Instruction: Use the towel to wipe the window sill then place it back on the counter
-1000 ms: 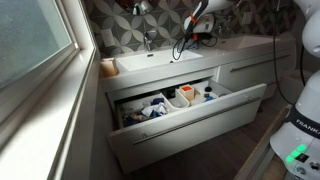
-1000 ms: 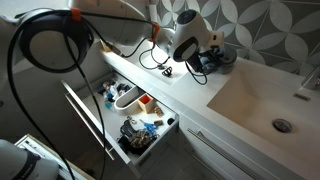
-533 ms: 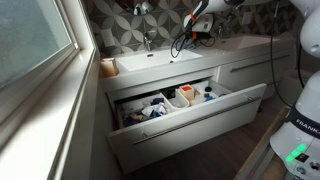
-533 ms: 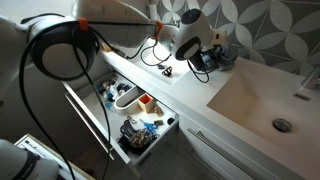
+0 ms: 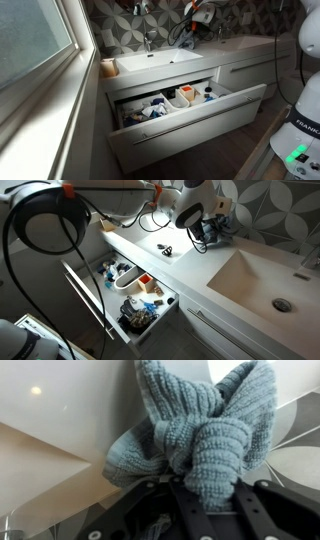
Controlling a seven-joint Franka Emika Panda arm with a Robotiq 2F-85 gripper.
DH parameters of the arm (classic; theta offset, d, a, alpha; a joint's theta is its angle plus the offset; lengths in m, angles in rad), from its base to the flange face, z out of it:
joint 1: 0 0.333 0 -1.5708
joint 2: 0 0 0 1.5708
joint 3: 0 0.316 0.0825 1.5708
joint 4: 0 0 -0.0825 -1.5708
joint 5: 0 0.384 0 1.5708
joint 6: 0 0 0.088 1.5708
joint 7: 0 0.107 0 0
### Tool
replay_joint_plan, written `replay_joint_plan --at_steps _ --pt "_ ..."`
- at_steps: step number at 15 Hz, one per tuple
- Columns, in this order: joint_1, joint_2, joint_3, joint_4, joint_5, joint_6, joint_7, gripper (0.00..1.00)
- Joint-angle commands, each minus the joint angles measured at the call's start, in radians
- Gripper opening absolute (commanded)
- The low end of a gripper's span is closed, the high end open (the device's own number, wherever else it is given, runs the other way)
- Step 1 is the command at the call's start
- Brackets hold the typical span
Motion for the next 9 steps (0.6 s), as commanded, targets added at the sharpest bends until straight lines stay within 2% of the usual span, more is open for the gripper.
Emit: replay_joint_plan --at_steps 1,5,9 --pt "-0.077 -0.195 0.122 -0.181 0.099 0.019 -0.063 0.07" --pt "-0.205 -0.371 0.306 -0.349 0.221 -0.009 -0.253 0.07" --pt "-0.407 -0.518 0.576 -0.522 0.388 -0.050 -0.558 0.07"
